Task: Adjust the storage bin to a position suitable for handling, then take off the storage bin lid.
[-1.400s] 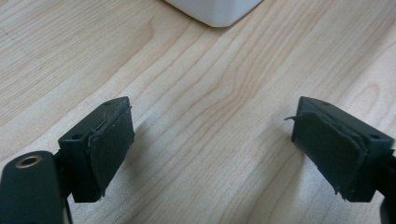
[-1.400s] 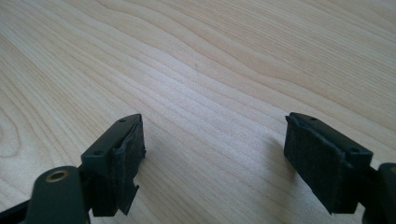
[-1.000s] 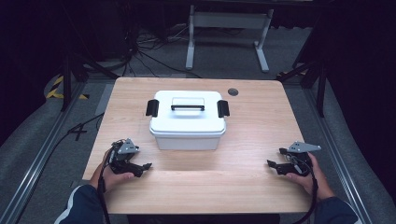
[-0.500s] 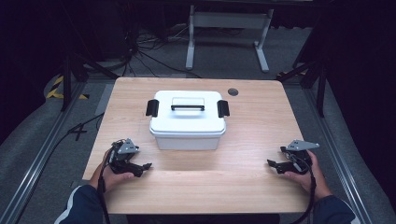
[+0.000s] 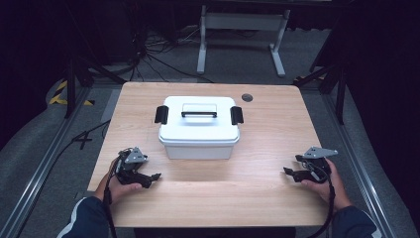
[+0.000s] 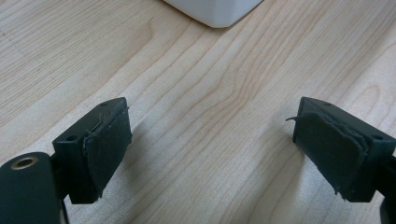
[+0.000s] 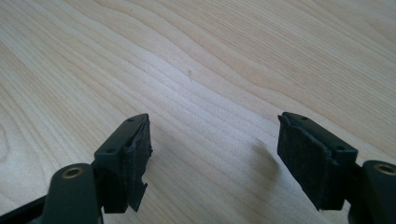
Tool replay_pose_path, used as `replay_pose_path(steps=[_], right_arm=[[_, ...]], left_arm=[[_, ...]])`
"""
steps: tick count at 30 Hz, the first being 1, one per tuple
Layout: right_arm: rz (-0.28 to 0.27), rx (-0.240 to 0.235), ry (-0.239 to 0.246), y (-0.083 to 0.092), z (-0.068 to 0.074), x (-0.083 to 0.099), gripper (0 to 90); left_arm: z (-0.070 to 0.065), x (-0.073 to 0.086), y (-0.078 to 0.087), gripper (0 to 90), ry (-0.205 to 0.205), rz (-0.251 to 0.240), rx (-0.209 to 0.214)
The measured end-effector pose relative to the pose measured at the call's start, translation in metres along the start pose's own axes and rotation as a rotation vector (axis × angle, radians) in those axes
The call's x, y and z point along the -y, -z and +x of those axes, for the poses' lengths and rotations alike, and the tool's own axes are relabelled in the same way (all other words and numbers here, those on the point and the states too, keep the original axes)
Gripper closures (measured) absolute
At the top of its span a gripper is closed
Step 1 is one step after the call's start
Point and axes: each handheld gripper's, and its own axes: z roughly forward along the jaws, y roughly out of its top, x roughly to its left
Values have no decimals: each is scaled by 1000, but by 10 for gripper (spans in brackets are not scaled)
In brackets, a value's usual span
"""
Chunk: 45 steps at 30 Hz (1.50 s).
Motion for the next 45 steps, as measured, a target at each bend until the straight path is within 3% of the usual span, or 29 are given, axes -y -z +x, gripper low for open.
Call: replay_pose_path(steps=[11, 23, 31, 45], right_arm=[[-24, -9, 25, 3, 3, -8, 290], [-100, -20, 25, 21, -4, -23, 339], [-97, -25, 34, 24, -1, -26, 293], [-84, -78, 117, 22, 13, -50, 332]], left_arm=[[-1, 1, 1, 121, -1, -7, -5], [-1, 2, 1, 121, 5, -7, -3], [-2, 3, 2, 121, 8, -5, -5], [-1, 2, 1, 116, 4, -7, -1]])
